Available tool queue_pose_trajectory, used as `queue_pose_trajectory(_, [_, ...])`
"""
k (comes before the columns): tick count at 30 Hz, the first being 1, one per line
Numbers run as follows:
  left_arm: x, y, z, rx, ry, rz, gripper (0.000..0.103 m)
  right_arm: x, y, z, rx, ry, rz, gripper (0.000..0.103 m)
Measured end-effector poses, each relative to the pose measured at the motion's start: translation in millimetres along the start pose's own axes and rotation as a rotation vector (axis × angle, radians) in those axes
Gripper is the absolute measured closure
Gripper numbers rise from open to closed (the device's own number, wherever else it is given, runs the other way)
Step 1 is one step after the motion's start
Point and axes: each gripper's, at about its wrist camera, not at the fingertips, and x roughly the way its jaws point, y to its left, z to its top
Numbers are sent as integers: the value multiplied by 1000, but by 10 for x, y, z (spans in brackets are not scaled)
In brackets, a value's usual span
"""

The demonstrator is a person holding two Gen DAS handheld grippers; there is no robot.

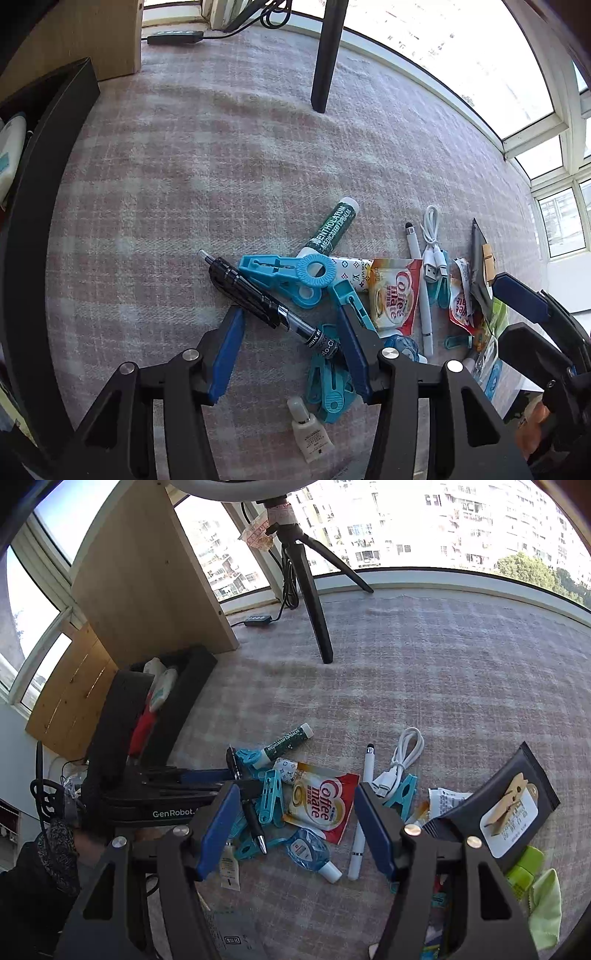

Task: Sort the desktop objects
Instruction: 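Grasp the black pen with the left tool while the right grasps the green tube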

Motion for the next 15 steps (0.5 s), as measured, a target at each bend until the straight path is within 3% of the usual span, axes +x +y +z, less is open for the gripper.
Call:
queue_pose_trajectory(1, [5, -21, -8, 17, -7, 8, 69, 58, -1, 53, 6, 9, 5, 41])
queue_pose_trajectory(5, [-20, -6, -78, 28, -30, -10, 75, 346, 27, 237, 47, 61, 32, 46])
queue_pose_trajectory(8, [-93, 53, -124, 51, -47, 30, 93, 587, 62, 337, 81, 114, 33, 46])
queue_pose_trajectory(12, [-156, 248, -149, 36, -44, 33, 93, 865, 60, 400, 137, 177, 1, 46])
queue_pose_trajectory(15, [-146, 361, -179, 34, -40, 35, 93, 961, 58, 432, 152, 175, -18, 46])
